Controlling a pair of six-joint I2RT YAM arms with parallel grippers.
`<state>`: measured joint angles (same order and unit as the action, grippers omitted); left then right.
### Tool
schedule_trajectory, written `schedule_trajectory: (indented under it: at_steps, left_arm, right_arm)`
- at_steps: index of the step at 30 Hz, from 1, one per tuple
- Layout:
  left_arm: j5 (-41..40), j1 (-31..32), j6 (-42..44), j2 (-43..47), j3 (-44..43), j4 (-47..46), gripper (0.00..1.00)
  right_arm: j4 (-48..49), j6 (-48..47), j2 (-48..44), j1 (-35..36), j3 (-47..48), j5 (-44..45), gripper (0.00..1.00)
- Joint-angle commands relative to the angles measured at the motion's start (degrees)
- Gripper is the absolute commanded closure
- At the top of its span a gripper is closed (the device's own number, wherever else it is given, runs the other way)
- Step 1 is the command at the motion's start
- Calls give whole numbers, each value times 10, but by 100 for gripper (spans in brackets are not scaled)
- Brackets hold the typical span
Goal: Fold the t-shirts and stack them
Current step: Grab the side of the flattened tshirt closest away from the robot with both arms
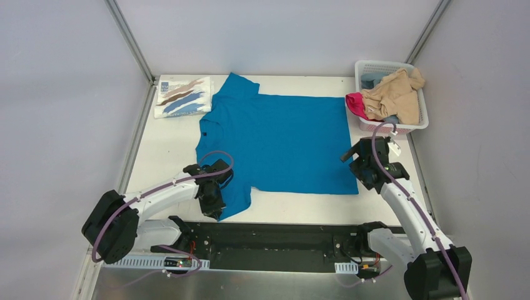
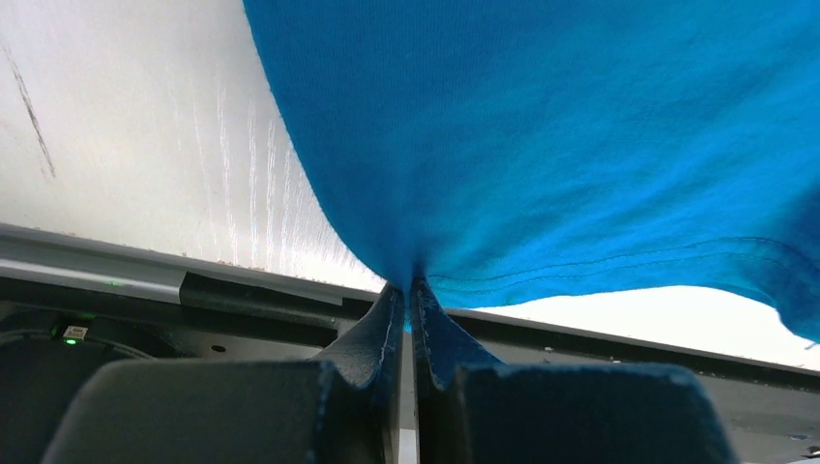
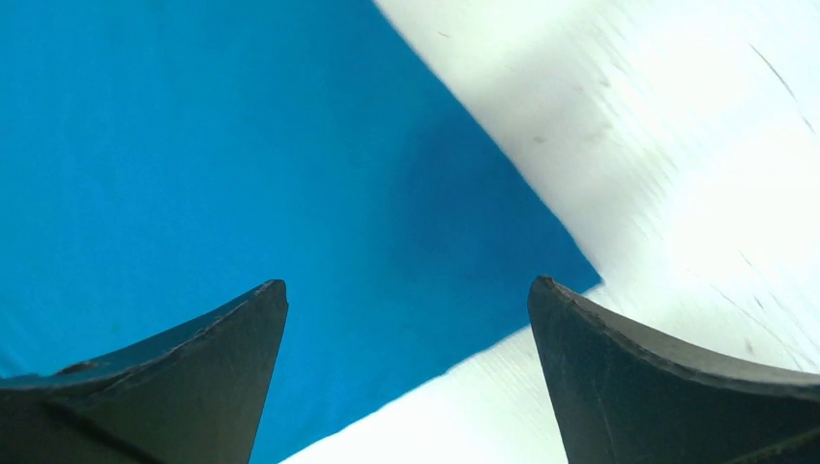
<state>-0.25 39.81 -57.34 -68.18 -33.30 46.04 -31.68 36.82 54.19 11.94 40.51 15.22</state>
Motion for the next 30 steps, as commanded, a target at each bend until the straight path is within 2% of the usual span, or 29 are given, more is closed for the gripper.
schedule_trajectory:
  at_steps: [1,6,9,15,17,22,27,30]
  left_arm:
    - [-22,4,16,32,-13,-21,100]
    - [-28,4,31,90,-26,-22,100]
    - [-29,4,43,115,-32,-23,100]
    - [-29,4,25,134,-24,-37,100]
    - [-33,4,25,136,-30,-38,100]
    - [-34,4,23,135,-38,-54,100]
    - [-41,4,41,117,-69,-72,100]
    - [-57,4,62,97,-98,-88,100]
  right_arm:
    - [-105,65,-6,-16,-24,12,1]
    - [-104,126,-35,-16,-83,8,5]
    - [-87,158,-56,-17,-116,18,11]
    - [-8,181,-33,-17,-173,22,36]
    - [4,182,-15,-17,-174,24,47]
    - [28,177,9,-17,-180,25,67]
    - [33,163,5,-17,-172,27,100]
    - [36,139,3,-17,-152,19,100]
